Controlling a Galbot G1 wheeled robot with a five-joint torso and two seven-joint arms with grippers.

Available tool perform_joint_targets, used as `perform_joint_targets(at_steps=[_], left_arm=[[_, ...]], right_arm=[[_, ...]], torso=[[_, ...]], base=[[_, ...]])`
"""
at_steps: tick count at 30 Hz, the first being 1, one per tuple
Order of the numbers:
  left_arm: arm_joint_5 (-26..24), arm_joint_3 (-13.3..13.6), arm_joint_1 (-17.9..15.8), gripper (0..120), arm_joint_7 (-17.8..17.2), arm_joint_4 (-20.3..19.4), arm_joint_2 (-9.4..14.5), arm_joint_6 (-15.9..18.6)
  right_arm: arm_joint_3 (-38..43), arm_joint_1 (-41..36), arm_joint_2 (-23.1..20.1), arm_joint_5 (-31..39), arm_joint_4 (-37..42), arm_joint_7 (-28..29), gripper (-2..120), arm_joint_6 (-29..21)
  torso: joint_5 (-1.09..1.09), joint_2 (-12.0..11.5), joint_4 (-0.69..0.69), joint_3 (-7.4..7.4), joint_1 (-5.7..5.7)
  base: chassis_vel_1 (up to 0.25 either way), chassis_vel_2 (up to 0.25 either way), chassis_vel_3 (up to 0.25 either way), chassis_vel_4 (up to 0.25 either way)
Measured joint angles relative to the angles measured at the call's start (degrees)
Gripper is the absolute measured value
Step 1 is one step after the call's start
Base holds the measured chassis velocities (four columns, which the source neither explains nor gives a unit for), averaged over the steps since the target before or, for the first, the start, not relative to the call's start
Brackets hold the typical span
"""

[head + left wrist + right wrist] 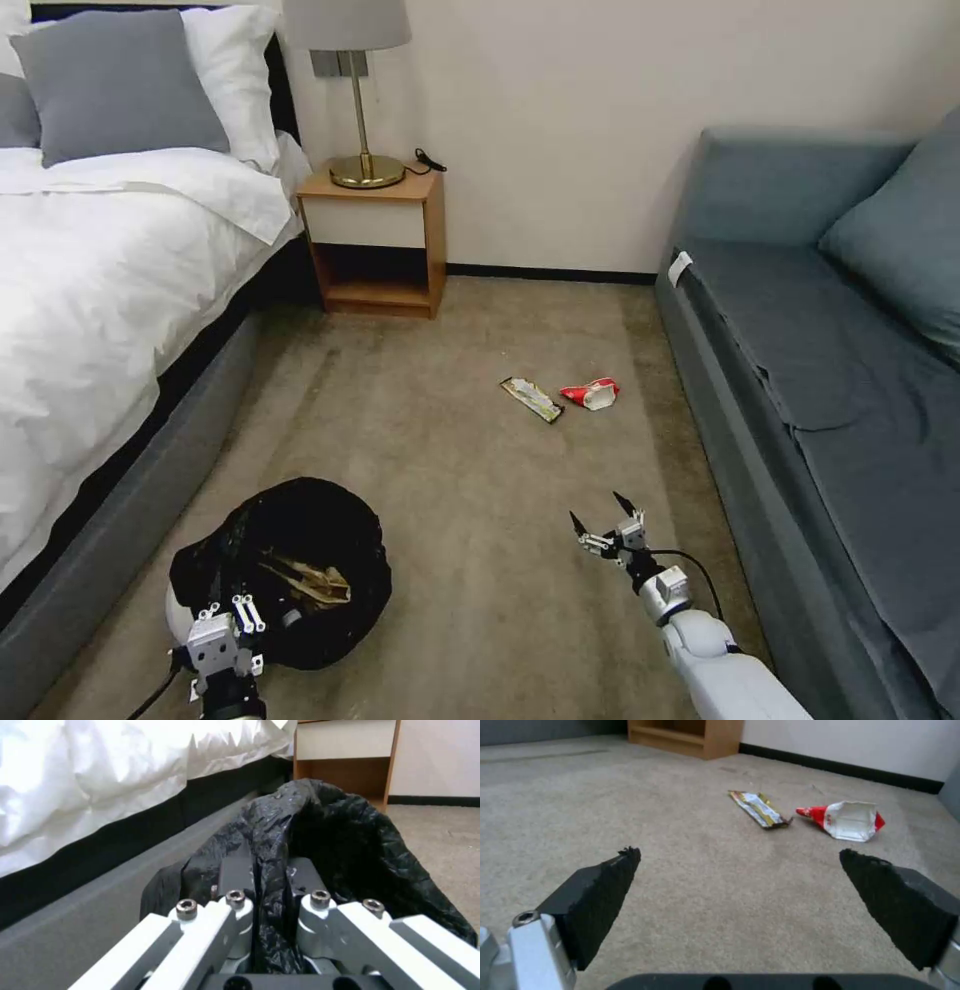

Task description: Pick up the trash bin, then pick up the garbage on the floor and place it into the trash bin.

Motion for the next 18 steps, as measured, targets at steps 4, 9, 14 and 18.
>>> perform_joint_targets(at_steps=[4, 9, 14, 18], left_arm=[[0.0, 0.0, -0.2, 6, 0.0, 0.3, 0.0, -0.1], [-0.1, 0.0, -0.3, 6, 0.0, 0.5, 0.1, -0.1], [-0.2, -0.1, -0.5, 6, 0.0, 0.8, 0.1, -0.3], [-0.3, -0.1, -0.6, 6, 0.1, 1.1, 0.2, -0.4]], right_arm=[[0.3, 0.1, 0.3, 0.0, -0.8, -0.5, 100, 0.3], [0.4, 0.5, 0.7, 0.0, -1.6, -1.0, 100, 0.6], [0.4, 0.9, 1.0, -0.1, -2.2, -1.4, 100, 0.6], [0.5, 1.0, 1.2, -0.3, -2.9, -2.0, 100, 0.8]], torso=[[0.00, 0.0, 0.00, 0.00, 0.00], [0.01, 0.0, 0.00, 0.00, 0.00], [0.00, 0.0, 0.00, 0.00, 0.00], [-0.01, 0.0, -0.01, 0.00, 0.00]], base=[[-0.071, 0.011, 0.098, -0.011], [-0.115, -0.008, 0.114, 0.001], [-0.115, -0.007, 0.116, 0.011], [-0.120, 0.003, 0.129, -0.004]])
